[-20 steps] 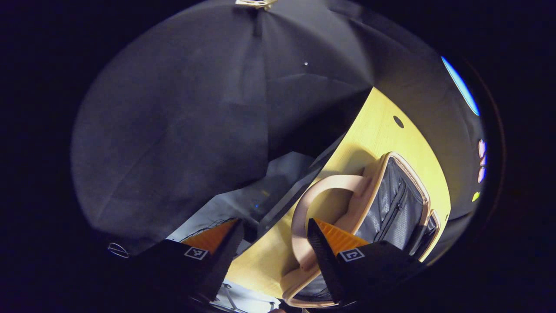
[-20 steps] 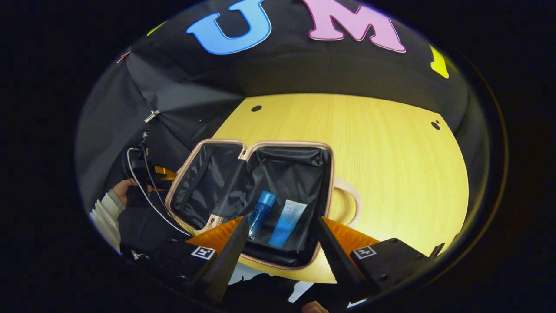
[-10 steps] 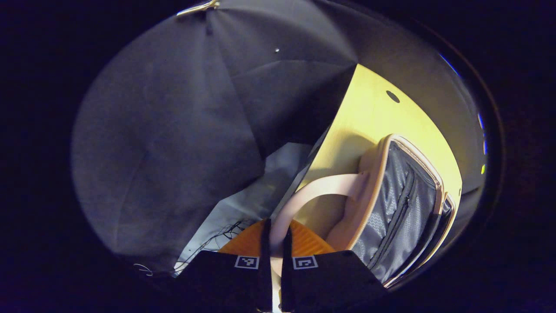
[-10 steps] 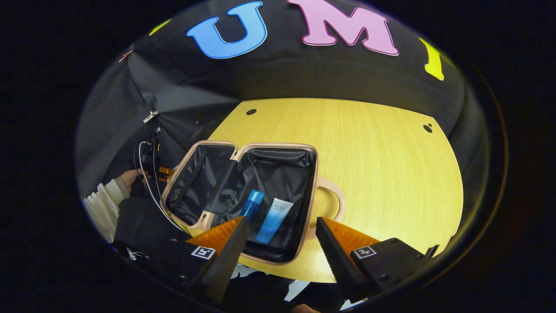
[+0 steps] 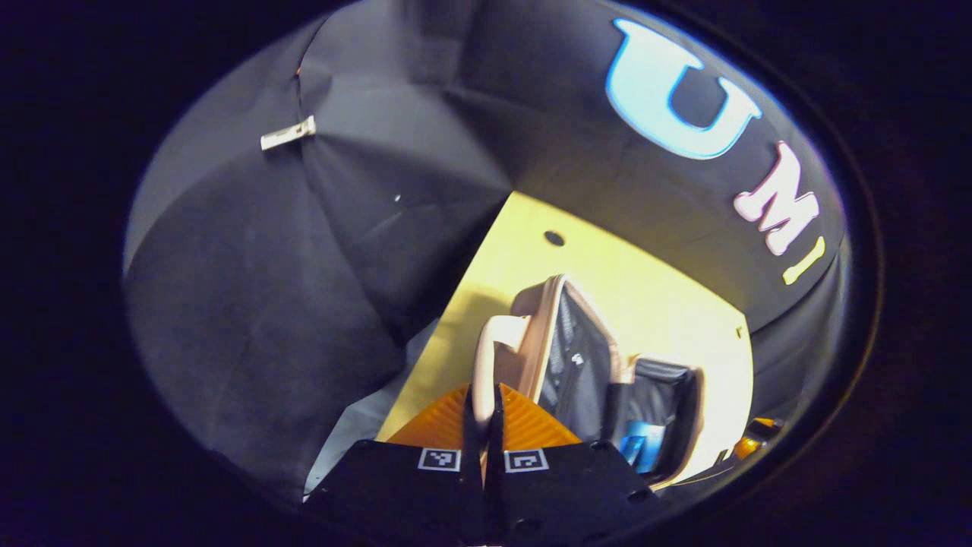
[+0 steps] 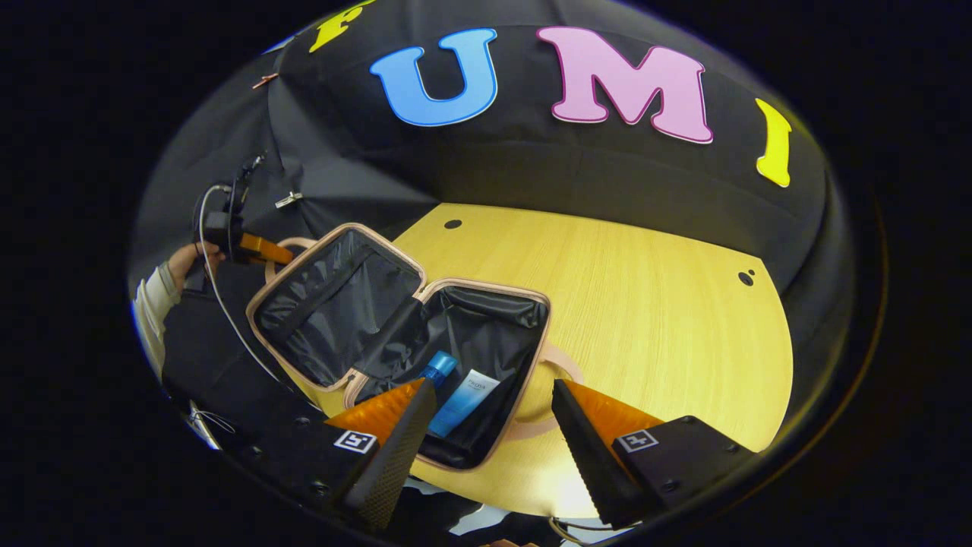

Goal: First open the suitcase, pack the skin care products into it, and then close the suitcase.

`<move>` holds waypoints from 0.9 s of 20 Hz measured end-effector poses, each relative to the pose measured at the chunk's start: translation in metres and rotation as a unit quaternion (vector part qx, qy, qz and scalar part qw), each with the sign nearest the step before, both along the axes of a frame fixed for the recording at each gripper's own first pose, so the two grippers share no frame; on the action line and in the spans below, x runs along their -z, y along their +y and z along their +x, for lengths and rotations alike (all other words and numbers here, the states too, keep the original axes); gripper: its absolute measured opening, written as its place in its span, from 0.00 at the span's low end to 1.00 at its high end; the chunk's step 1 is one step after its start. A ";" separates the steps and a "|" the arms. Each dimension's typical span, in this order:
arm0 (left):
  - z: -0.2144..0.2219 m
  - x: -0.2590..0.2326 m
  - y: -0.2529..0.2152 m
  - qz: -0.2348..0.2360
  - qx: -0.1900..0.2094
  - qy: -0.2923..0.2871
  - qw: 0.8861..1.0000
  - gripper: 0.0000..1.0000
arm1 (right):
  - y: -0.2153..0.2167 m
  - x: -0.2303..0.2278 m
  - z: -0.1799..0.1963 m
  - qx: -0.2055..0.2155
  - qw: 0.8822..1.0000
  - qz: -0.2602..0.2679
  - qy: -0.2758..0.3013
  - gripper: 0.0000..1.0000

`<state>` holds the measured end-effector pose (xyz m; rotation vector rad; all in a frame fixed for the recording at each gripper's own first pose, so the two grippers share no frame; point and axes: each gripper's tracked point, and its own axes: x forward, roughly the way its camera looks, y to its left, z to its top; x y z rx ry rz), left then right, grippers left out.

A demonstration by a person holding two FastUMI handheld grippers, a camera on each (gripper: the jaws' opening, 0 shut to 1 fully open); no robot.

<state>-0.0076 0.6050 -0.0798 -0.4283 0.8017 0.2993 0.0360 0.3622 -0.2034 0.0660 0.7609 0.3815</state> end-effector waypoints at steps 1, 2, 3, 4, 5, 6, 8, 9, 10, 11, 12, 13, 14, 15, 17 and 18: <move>0.004 -0.023 -0.018 0.000 0.008 -0.017 1.000 0.07 | -0.009 -0.003 -0.002 -0.006 1.000 -0.001 -0.008 0.98; 0.007 -0.050 -0.049 0.006 0.024 -0.041 0.999 0.06 | -0.024 -0.008 -0.005 -0.016 1.000 -0.002 -0.020 0.98; 0.010 -0.066 -0.071 0.007 0.036 -0.054 0.998 0.06 | -0.030 -0.010 -0.007 -0.019 1.000 -0.002 -0.021 0.88; 0.020 -0.085 -0.107 0.007 0.059 -0.071 0.996 0.06 | -0.039 -0.014 -0.009 -0.021 1.000 0.000 -0.023 0.98; 0.030 -0.094 -0.135 0.008 0.077 -0.080 0.994 0.06 | -0.052 -0.020 -0.011 -0.018 0.999 0.003 -0.029 0.98; 0.038 -0.102 -0.164 0.009 0.096 -0.088 0.991 0.07 | -0.066 -0.025 -0.014 -0.015 0.999 0.007 -0.034 0.98; 0.049 -0.111 -0.222 0.005 0.133 -0.103 0.986 0.06 | -0.092 -0.032 -0.020 -0.004 0.999 0.014 -0.036 0.98; 0.054 -0.111 -0.255 -0.004 0.154 -0.110 0.982 0.06 | -0.106 -0.032 -0.021 0.002 0.999 0.016 -0.035 0.98; 0.058 -0.108 -0.287 -0.015 0.178 -0.110 0.978 0.07 | -0.121 -0.031 -0.023 0.009 0.999 0.012 -0.036 0.98; 0.061 -0.100 -0.316 -0.027 0.195 -0.112 0.974 0.03 | -0.135 -0.030 -0.024 0.016 0.999 0.007 -0.037 0.98; 0.066 -0.089 -0.344 -0.043 0.203 -0.107 0.972 0.07 | -0.146 -0.030 -0.026 0.023 0.999 0.005 -0.038 0.98; 0.070 -0.076 -0.368 -0.054 0.213 -0.101 0.970 0.07 | -0.157 -0.030 -0.027 0.032 0.999 0.006 -0.039 0.98; 0.074 -0.059 -0.388 -0.061 0.224 -0.089 0.968 0.07 | -0.167 -0.028 -0.029 0.043 0.998 0.008 -0.039 0.98; 0.074 -0.038 -0.406 -0.064 0.235 -0.078 0.967 0.07 | -0.177 -0.026 -0.031 0.053 0.998 0.009 -0.037 0.98; 0.072 0.008 -0.440 -0.066 0.244 -0.044 0.966 0.07 | -0.199 -0.021 -0.034 0.076 0.997 0.008 -0.033 0.98; 0.071 0.028 -0.455 -0.069 0.242 -0.024 0.968 0.07 | -0.212 -0.017 -0.040 0.093 0.995 0.007 -0.027 0.98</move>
